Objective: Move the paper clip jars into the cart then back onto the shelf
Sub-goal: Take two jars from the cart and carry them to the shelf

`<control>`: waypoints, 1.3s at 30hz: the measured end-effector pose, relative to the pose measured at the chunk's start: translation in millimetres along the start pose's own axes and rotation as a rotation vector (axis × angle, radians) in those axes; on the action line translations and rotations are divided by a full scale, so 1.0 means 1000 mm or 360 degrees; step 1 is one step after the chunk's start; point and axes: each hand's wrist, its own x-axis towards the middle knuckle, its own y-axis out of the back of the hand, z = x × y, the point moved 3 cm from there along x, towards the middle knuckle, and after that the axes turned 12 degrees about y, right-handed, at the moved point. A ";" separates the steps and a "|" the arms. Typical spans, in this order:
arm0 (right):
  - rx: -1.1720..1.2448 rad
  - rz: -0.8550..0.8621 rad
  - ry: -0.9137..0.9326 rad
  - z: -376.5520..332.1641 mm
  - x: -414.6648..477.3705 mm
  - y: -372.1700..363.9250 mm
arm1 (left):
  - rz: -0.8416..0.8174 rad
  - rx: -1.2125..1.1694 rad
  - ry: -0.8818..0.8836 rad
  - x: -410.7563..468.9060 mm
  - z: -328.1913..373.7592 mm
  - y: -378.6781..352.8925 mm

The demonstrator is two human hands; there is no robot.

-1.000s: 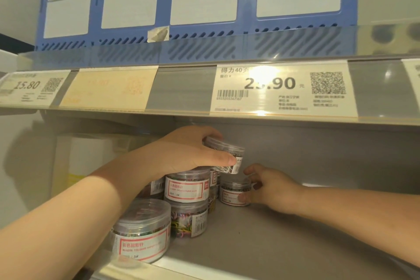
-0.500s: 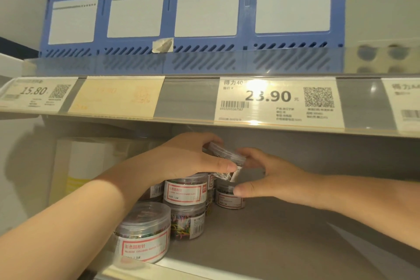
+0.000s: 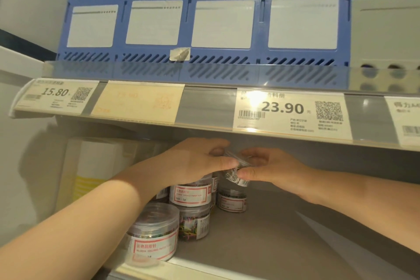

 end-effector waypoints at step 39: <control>-0.0179 0.0235 -0.0184 0.043 0.012 -0.032 | 0.0186 -0.0226 -0.0068 -0.006 -0.001 0.006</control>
